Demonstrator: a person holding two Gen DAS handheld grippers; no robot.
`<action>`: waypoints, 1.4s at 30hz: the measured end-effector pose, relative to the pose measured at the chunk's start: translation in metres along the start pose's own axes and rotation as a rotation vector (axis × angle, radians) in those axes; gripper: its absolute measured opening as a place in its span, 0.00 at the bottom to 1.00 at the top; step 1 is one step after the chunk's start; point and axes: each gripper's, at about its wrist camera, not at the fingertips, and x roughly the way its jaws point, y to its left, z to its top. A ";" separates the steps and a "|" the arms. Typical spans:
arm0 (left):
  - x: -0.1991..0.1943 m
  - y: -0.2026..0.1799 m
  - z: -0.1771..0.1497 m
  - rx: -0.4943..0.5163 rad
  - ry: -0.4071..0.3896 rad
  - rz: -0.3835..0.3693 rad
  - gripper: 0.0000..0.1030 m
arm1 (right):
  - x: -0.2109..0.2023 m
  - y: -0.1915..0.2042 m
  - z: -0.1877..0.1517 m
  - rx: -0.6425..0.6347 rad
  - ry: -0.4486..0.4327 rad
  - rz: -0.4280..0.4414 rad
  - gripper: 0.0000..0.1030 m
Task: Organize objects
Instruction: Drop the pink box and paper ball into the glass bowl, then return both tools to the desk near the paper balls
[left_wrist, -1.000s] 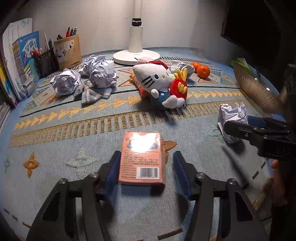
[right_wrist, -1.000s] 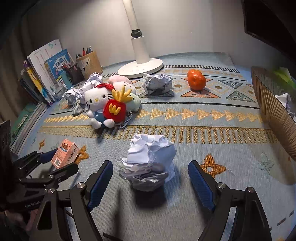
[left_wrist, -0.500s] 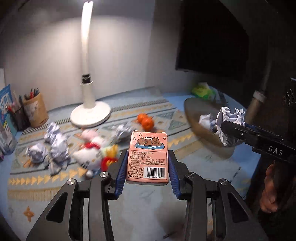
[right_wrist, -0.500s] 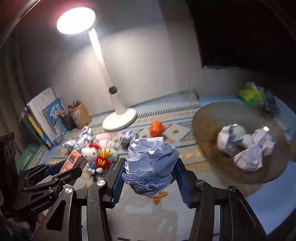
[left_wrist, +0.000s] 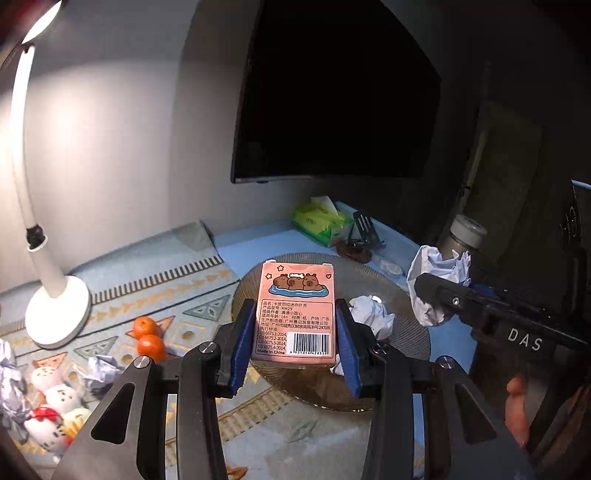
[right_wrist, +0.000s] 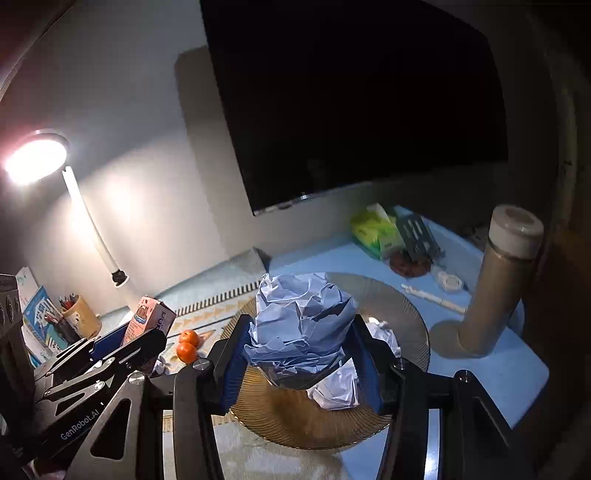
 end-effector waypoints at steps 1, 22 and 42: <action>0.013 -0.001 -0.002 -0.008 0.020 -0.007 0.37 | 0.011 -0.004 -0.002 0.015 0.023 -0.012 0.50; -0.124 0.083 -0.043 -0.139 -0.097 0.126 0.51 | 0.010 0.075 -0.033 -0.059 0.036 0.229 0.70; -0.199 0.283 -0.193 -0.474 -0.066 0.685 0.99 | 0.103 0.232 -0.162 -0.344 0.201 0.345 0.70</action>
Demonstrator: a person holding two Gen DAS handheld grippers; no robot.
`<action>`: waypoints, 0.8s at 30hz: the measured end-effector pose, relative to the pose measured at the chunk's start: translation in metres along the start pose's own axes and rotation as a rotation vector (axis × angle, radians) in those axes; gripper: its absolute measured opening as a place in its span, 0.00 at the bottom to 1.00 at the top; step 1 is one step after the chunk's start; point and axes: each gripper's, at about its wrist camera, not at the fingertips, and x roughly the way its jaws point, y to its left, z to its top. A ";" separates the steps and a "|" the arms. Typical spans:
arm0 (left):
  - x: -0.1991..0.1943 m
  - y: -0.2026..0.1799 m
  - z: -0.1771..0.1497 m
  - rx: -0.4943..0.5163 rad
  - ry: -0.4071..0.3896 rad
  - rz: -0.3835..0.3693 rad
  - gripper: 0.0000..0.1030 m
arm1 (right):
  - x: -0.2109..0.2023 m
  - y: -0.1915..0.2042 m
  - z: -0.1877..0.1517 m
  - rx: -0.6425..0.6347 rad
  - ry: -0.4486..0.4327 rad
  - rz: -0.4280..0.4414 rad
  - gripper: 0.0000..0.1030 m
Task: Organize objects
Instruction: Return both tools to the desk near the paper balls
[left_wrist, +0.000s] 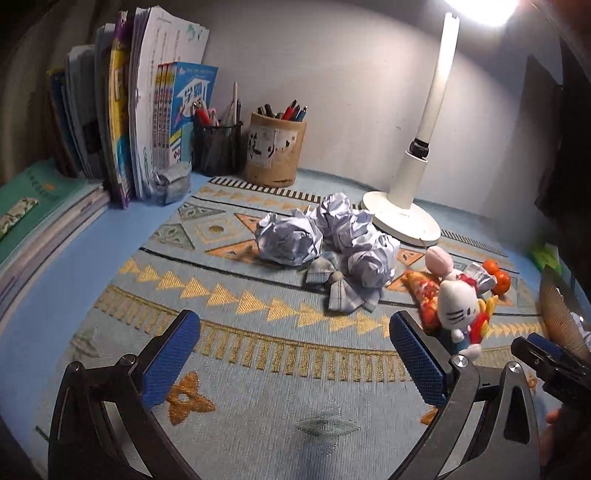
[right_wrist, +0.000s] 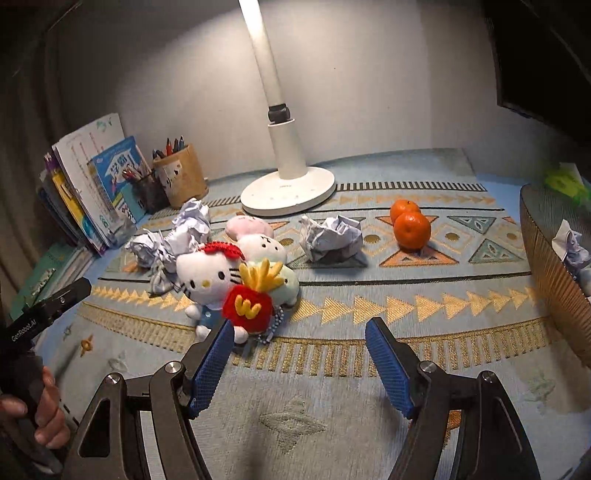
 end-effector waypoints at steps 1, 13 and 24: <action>0.005 -0.001 -0.002 0.000 0.019 0.008 0.98 | 0.001 -0.001 0.001 0.006 0.006 0.005 0.70; -0.003 -0.020 -0.006 0.098 -0.005 0.006 0.99 | -0.001 -0.006 0.001 0.026 -0.013 0.007 0.75; 0.004 0.003 0.006 -0.009 0.083 -0.093 0.98 | 0.001 0.021 0.010 -0.031 0.034 0.011 0.75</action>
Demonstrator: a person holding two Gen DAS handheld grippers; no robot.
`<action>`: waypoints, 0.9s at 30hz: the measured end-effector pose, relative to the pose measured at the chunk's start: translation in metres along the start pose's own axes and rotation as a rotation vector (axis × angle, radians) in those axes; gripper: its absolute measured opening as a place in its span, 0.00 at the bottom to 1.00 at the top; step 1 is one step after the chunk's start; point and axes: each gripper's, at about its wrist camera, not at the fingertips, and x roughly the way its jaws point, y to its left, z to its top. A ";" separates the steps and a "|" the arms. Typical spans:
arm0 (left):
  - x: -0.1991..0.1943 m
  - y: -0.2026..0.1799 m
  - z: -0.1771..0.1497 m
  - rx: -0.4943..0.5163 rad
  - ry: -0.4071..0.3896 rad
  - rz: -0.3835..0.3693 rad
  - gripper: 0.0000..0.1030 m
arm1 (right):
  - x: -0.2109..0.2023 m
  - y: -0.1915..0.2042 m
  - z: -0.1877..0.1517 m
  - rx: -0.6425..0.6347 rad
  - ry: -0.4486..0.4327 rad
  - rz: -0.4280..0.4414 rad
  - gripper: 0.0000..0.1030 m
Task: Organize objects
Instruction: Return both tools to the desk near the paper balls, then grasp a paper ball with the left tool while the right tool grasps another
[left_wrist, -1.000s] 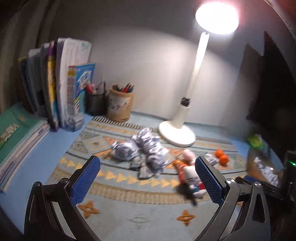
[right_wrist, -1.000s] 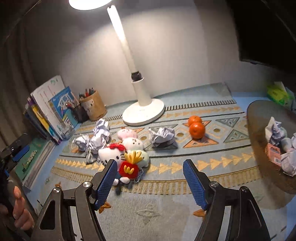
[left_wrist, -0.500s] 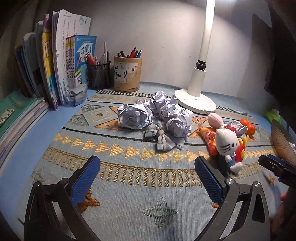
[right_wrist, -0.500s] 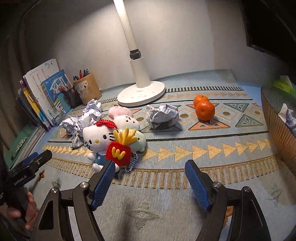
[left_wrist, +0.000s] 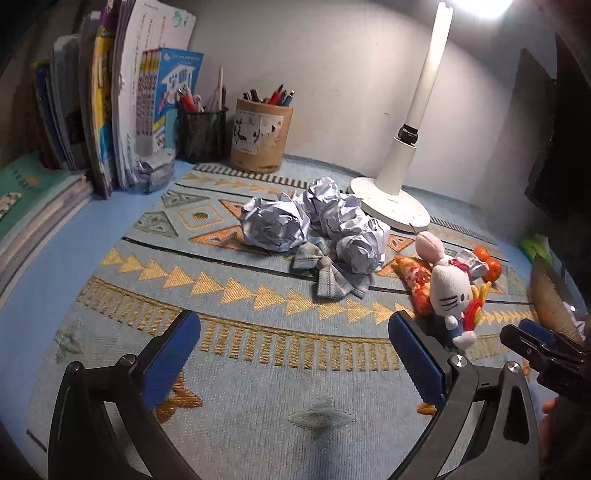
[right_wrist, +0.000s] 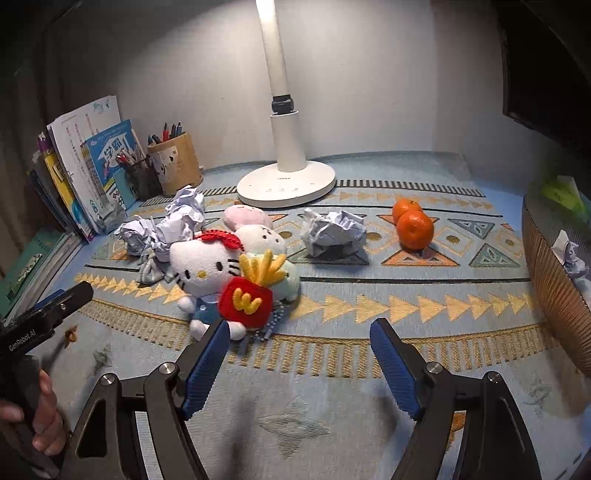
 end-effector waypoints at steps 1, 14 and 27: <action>0.000 0.006 0.008 -0.030 0.029 -0.032 0.98 | -0.003 0.006 0.006 -0.005 0.004 0.030 0.75; 0.060 0.024 0.086 0.124 0.090 0.013 0.95 | 0.076 0.097 0.109 -0.055 0.184 0.224 0.62; 0.117 0.012 0.081 0.165 0.191 -0.029 0.52 | 0.168 0.085 0.112 0.087 0.353 0.242 0.44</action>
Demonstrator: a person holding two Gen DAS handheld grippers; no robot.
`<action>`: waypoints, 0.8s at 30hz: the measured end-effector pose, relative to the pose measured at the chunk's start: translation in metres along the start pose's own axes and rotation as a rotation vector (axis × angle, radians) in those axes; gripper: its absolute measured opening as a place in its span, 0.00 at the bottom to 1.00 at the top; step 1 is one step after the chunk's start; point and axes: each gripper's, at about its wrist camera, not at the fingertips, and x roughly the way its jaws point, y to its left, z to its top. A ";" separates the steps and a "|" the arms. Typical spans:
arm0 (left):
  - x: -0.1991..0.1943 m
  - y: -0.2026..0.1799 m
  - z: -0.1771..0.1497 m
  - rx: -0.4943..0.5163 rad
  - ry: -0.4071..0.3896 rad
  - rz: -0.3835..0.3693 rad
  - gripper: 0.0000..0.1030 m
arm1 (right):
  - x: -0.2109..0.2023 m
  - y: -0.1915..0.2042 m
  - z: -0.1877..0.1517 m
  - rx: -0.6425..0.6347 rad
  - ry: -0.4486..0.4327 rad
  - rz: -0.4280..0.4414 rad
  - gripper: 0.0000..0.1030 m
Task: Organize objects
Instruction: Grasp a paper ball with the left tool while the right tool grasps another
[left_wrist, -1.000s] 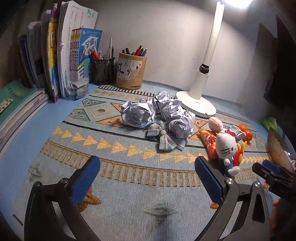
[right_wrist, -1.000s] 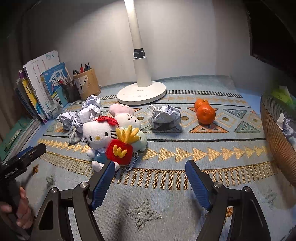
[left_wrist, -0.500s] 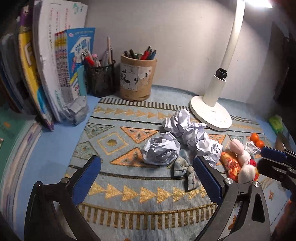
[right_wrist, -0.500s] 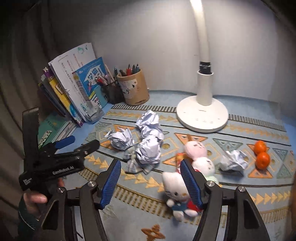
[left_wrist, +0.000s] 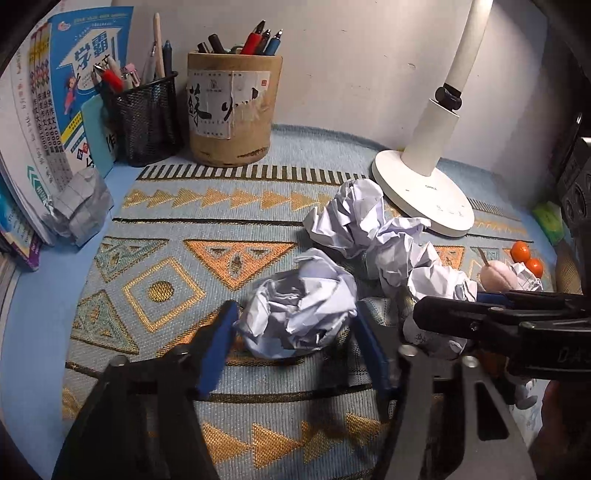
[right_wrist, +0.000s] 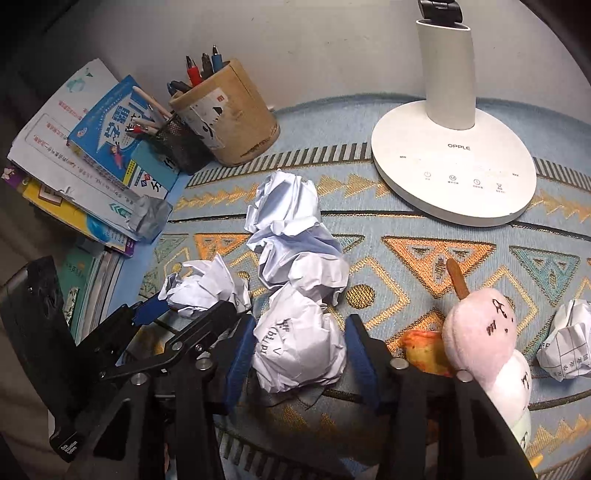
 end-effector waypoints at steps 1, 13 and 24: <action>0.000 -0.003 0.000 0.011 -0.010 0.007 0.50 | -0.002 0.000 0.000 -0.001 -0.006 0.002 0.42; -0.106 -0.027 -0.025 -0.005 -0.191 -0.065 0.47 | -0.118 0.020 -0.045 -0.088 -0.193 0.064 0.41; -0.142 -0.129 -0.115 0.123 -0.181 -0.216 0.48 | -0.194 -0.025 -0.167 -0.094 -0.269 -0.128 0.42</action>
